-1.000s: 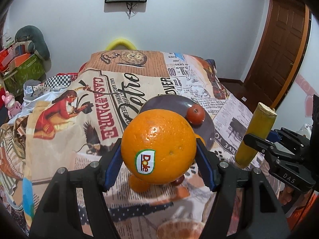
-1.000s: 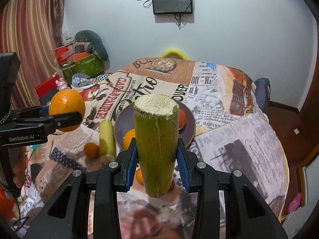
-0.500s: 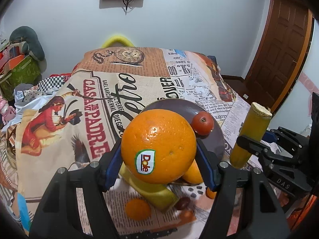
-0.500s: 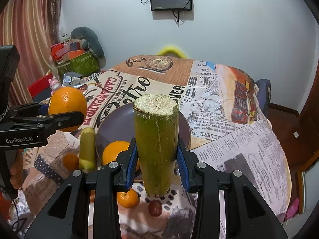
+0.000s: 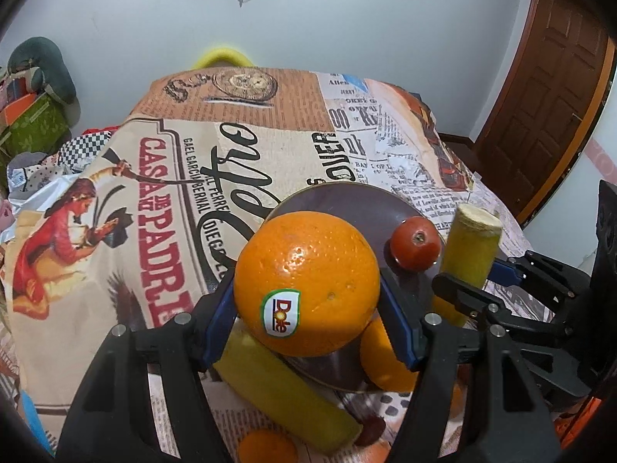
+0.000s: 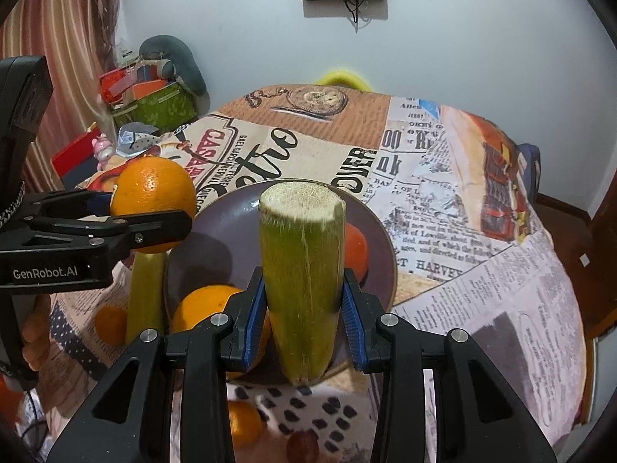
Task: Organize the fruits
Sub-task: 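Lift and carry the corn cob and the Dole orange over the plate with both grippers, then lay the corn cob on the plate with the right gripper while the left gripper releases the Dole orange there, then withdraw both grippers and move the left gripper to a small mandarin, then close the left gripper on the small mandarin, then lift the mandarin with the left gripper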
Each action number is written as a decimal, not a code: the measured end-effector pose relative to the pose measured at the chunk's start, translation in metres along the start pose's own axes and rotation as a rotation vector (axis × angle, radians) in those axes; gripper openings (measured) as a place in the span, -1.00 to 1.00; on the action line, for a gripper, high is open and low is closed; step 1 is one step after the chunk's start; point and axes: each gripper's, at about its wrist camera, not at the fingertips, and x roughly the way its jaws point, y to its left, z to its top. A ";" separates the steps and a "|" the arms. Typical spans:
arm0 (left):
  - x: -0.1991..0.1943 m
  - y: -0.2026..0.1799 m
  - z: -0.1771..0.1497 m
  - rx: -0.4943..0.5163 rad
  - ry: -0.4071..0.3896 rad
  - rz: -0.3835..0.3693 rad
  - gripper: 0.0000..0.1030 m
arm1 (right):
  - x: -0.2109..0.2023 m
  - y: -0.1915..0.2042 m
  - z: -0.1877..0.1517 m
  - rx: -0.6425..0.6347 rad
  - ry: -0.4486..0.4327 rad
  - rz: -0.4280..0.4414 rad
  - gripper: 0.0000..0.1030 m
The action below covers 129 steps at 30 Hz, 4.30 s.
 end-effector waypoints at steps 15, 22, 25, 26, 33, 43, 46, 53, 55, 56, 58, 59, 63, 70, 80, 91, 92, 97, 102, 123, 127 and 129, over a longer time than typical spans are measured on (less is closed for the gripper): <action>0.035 0.008 0.002 -0.033 0.086 -0.024 0.32 | 0.020 0.001 0.004 -0.023 0.013 0.005 -0.34; 0.026 0.006 0.001 -0.024 0.051 -0.031 0.34 | 0.021 0.002 0.005 -0.031 0.009 -0.012 -0.34; 0.017 0.002 0.006 0.004 0.019 0.000 0.34 | 0.021 0.004 0.005 -0.040 0.014 -0.011 -0.34; 0.015 0.002 0.007 0.007 0.017 0.004 0.34 | 0.021 0.004 0.005 -0.043 0.015 -0.013 -0.34; -0.003 0.000 0.003 0.026 -0.003 0.032 0.34 | 0.015 0.006 0.002 -0.028 0.022 0.002 -0.25; -0.046 0.001 -0.006 0.020 -0.041 0.055 0.35 | -0.021 0.015 0.004 -0.036 -0.013 -0.011 -0.23; -0.063 0.002 -0.012 0.019 -0.050 0.064 0.35 | -0.033 0.021 0.003 -0.043 -0.025 -0.015 -0.23; -0.093 0.005 -0.029 0.020 -0.060 0.084 0.35 | -0.064 0.033 0.001 -0.044 -0.059 -0.018 -0.22; -0.101 0.007 -0.034 0.019 -0.061 0.090 0.35 | -0.072 0.036 -0.001 -0.044 -0.066 -0.018 -0.22; -0.107 0.008 -0.038 0.020 -0.063 0.095 0.35 | -0.077 0.039 -0.002 -0.044 -0.070 -0.018 -0.22; -0.116 0.009 -0.045 0.022 -0.066 0.102 0.35 | -0.083 0.042 -0.004 -0.044 -0.075 -0.018 -0.22; -0.118 0.010 -0.047 0.023 -0.067 0.104 0.36 | -0.087 0.045 -0.005 -0.046 -0.077 -0.017 -0.22; -0.131 0.014 -0.060 0.022 -0.064 0.111 0.37 | -0.096 0.055 -0.009 -0.052 -0.080 -0.016 -0.22; -0.130 0.025 -0.084 0.009 -0.022 0.116 0.37 | -0.098 0.072 -0.019 -0.058 -0.068 0.000 -0.20; -0.079 0.030 -0.108 -0.008 0.084 0.083 0.37 | -0.073 0.085 -0.032 -0.080 -0.001 0.023 -0.19; -0.031 0.029 -0.111 -0.026 0.153 0.022 0.00 | -0.043 0.083 -0.036 -0.063 0.058 0.043 -0.19; -0.029 0.029 -0.111 -0.027 0.155 0.016 -0.05 | -0.041 0.083 -0.036 -0.061 0.063 0.047 -0.19; -0.027 0.028 -0.113 -0.027 0.132 -0.005 -0.28 | -0.034 0.088 -0.037 -0.064 0.079 0.068 -0.19; -0.038 0.037 -0.114 -0.042 0.104 0.009 -0.28 | -0.029 0.099 -0.037 -0.088 0.091 0.083 -0.19; -0.076 0.084 -0.124 -0.106 0.028 0.037 -0.28 | 0.012 0.119 -0.035 -0.115 0.155 0.075 -0.31; -0.074 0.082 -0.126 -0.106 0.031 0.028 -0.29 | 0.009 0.120 -0.036 -0.116 0.153 0.083 -0.35; -0.074 0.082 -0.126 -0.104 0.030 0.026 -0.28 | 0.008 0.121 -0.036 -0.121 0.151 0.082 -0.36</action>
